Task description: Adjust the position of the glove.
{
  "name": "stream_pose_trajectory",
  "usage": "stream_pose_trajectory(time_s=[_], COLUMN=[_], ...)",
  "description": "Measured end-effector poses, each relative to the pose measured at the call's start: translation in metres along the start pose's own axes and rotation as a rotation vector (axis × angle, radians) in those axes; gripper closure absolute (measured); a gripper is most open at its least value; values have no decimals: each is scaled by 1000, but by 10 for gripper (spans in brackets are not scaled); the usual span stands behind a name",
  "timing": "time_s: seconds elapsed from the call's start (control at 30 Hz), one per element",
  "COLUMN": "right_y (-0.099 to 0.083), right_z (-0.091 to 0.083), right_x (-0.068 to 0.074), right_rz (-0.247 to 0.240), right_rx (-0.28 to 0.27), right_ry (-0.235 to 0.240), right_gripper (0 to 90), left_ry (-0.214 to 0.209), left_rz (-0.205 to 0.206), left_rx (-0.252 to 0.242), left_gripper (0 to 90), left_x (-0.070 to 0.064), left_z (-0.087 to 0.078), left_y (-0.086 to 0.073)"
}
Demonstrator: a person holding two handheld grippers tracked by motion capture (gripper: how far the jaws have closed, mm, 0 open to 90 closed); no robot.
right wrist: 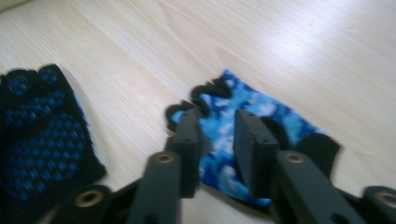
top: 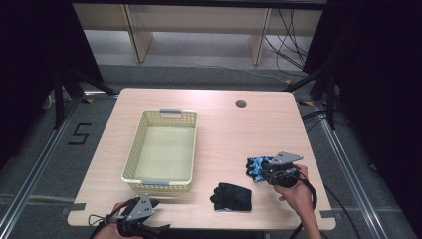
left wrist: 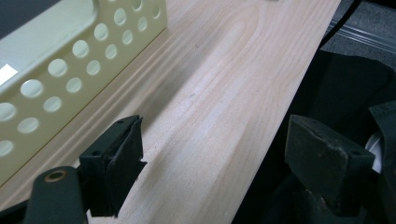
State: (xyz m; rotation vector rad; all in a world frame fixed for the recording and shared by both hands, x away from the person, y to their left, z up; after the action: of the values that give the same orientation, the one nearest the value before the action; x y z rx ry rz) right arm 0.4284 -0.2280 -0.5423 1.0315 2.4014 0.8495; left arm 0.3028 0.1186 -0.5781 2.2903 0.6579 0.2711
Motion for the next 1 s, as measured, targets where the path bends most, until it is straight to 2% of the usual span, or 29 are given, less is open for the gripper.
stream_pose_trajectory(time_s=[0.1,0.13,0.17,0.2,0.3,0.33,0.43,0.47,0.57,0.63,0.7,0.73,0.8,0.87,0.93,0.97,1.0], right_y=[-4,-10,-10,-14,-18,-21,-23,-26,-27,-27,-28,-27,-27,-24,-23,-23,-17], right_z=[-1,1,1,5,9,13,18,18,25,25,23,24,23,25,20,20,14], right_x=[-6,-7,-7,-8,-8,-7,-8,-8,-6,-6,-6,-7,-8,-7,-9,-9,-12], right_rz=[-1,27,27,5,-2,-11,-11,-22,-29,-22,-35,-51,-64,-62,-68,-68,-66], right_rx=[-7,6,6,23,42,57,53,85,53,57,72,60,78,52,64,64,35], right_ry=[4,15,15,28,22,38,30,42,57,58,59,50,47,42,43,43,24], right_gripper=[605,588,588,569,561,542,534,536,636,753,813,836,855,867,869,869,871], left_ry=[1,-9,-8,-5,-8,-3,-11,-6,2,-6,-7,-9,-4,-8,-1,-14,-22], left_rz=[-1,-2,-3,0,-4,5,-14,-8,2,-3,-1,-1,-5,-3,0,-10,-20], left_rx=[0,2,-1,4,2,0,-12,-9,-2,1,2,1,-5,1,4,-2,-10], left_gripper=[190,190,190,189,189,189,189,189,189,190,190,190,190,190,190,190,191], left_x=[0,-1,-1,0,-1,-1,-3,-2,0,-1,-1,-1,-1,-1,0,-2,-3], left_z=[1,1,1,1,1,0,0,0,0,1,1,1,0,1,1,1,1], left_y=[0,0,0,0,0,0,1,1,1,0,0,0,1,0,0,1,2])
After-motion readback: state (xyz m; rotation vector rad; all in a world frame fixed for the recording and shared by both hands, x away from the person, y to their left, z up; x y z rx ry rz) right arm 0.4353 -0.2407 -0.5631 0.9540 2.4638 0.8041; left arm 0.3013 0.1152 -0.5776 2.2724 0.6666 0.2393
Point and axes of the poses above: each handheld gripper's, and its own axes: z roughly forward along the jaws, y roughly out of its top, x roughly to its left, the point moved 10 cm from there along z, roughly forward along the jaws, and after that the axes turned 2 degrees about x, right-handed, at the moved point
